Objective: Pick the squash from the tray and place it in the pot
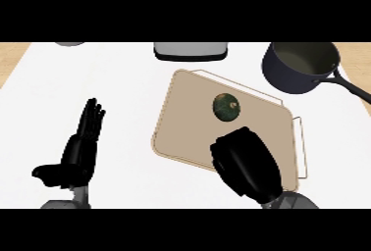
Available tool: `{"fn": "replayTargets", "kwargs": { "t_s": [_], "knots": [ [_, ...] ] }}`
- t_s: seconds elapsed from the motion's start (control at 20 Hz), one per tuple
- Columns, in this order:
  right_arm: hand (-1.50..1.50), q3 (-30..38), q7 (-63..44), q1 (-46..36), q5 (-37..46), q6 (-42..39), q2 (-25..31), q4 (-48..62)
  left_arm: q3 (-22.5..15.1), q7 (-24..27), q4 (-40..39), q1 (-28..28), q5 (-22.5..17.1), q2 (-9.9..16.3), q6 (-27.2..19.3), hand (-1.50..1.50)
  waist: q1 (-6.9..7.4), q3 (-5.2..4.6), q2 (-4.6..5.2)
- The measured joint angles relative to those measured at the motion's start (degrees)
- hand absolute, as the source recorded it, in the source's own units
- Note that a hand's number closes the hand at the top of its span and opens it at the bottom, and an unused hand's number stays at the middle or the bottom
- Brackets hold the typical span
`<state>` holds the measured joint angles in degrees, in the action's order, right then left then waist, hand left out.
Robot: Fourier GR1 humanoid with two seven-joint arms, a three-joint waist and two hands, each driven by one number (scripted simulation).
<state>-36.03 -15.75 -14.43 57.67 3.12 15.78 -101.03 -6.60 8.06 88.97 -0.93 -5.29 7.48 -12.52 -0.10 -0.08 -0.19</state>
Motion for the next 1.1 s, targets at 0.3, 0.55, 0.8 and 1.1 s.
{"fn": "replayTargets", "kwargs": {
  "t_s": [0.3,0.55,0.8,1.1],
  "knots": [
    [1.50,3.3,-6.2,1.5,5.0,-3.4,0.6,-10.7,-0.7,-0.2,0.9,1.3,1.0,-1.0,-0.4,0.00,-0.15,0.04,0.01],
    [1.50,11.4,-7.0,0.9,4.1,-5.2,1.6,-12.7,-0.1,1.9,-0.4,1.8,0.9,-1.3,0.8,0.00,-0.03,0.04,0.10],
    [1.50,19.4,-4.7,0.1,2.4,-4.6,2.5,-9.6,0.6,-0.3,1.9,1.6,0.8,-0.8,1.3,0.00,0.16,0.06,0.13],
    [1.50,31.1,2.3,-5.0,-3.8,-4.7,6.1,-0.1,0.2,-1.0,1.4,0.4,2.3,-2.1,0.4,0.00,0.31,-0.02,0.07]
  ]
}}
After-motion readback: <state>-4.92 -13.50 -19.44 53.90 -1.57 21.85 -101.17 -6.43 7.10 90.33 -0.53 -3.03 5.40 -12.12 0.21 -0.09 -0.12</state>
